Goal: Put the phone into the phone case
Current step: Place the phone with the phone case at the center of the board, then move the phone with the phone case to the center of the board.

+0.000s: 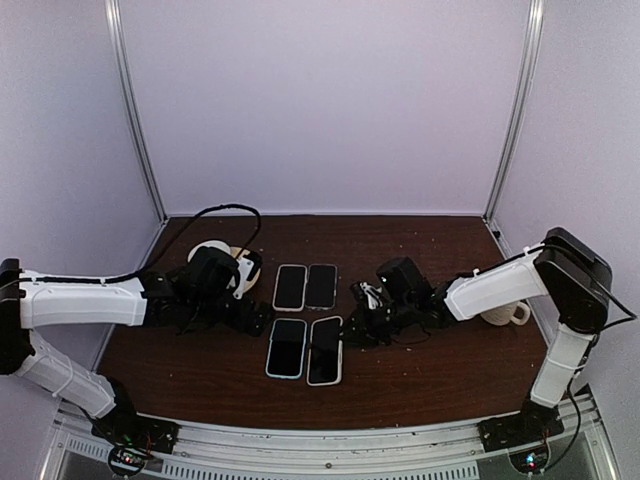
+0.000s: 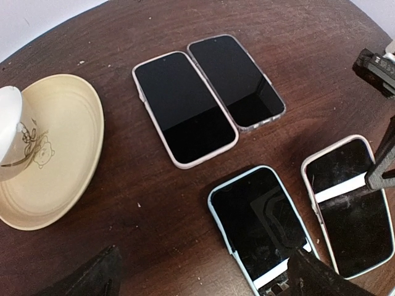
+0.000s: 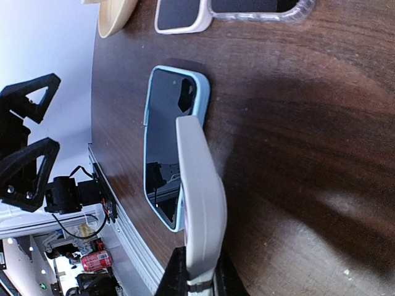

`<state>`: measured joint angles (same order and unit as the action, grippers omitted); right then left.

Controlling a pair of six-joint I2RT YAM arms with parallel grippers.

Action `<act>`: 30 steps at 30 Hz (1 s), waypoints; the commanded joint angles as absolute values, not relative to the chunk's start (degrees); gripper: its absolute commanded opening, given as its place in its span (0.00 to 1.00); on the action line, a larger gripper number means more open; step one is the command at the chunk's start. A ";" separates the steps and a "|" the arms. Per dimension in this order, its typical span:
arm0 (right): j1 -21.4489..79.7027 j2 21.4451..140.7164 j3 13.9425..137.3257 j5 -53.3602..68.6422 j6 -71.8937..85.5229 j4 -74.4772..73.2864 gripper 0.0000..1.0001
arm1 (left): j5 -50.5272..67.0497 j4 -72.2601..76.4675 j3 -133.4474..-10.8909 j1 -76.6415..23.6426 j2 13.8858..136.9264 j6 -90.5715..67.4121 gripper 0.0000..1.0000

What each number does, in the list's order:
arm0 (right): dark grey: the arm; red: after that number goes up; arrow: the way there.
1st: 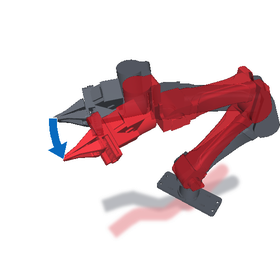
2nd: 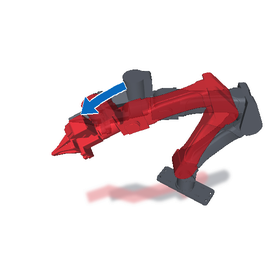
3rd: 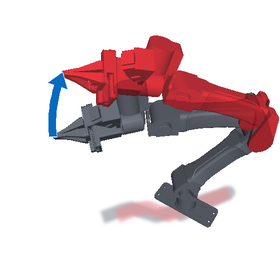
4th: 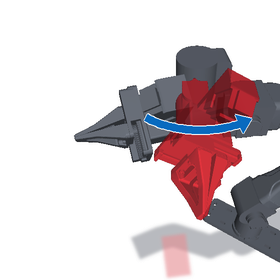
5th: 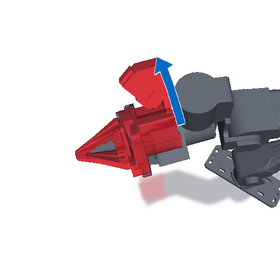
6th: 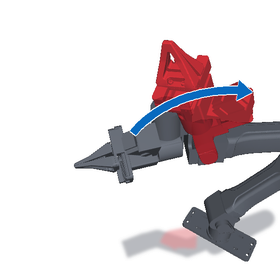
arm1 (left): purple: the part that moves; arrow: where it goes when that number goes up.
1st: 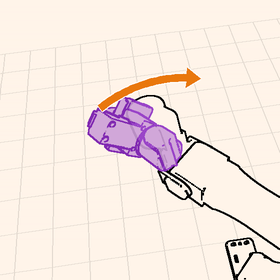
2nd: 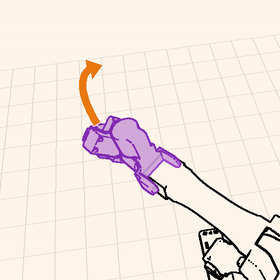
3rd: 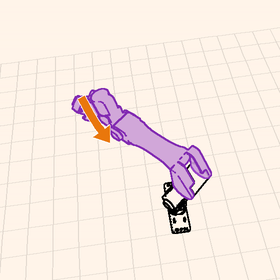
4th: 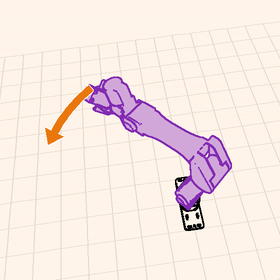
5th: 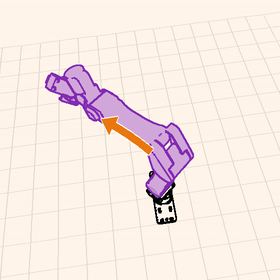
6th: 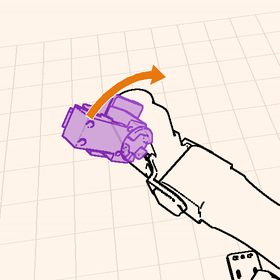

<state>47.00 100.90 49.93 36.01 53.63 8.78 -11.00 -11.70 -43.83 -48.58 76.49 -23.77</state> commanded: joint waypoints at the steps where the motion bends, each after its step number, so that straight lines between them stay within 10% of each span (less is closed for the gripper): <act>1: 44.61 104.93 51.80 36.96 53.40 11.06 0.21 | -12.30 -11.50 -43.27 -48.18 76.33 -24.44 0.98; 12: 46.23 102.82 53.57 26.45 47.51 -5.17 0.49 | -12.15 -11.09 -43.09 -47.87 76.51 -24.35 0.98; 30: 58.29 103.11 54.69 12.80 55.70 -5.98 0.35 | -12.51 -11.48 -43.21 -47.71 77.46 -24.10 0.98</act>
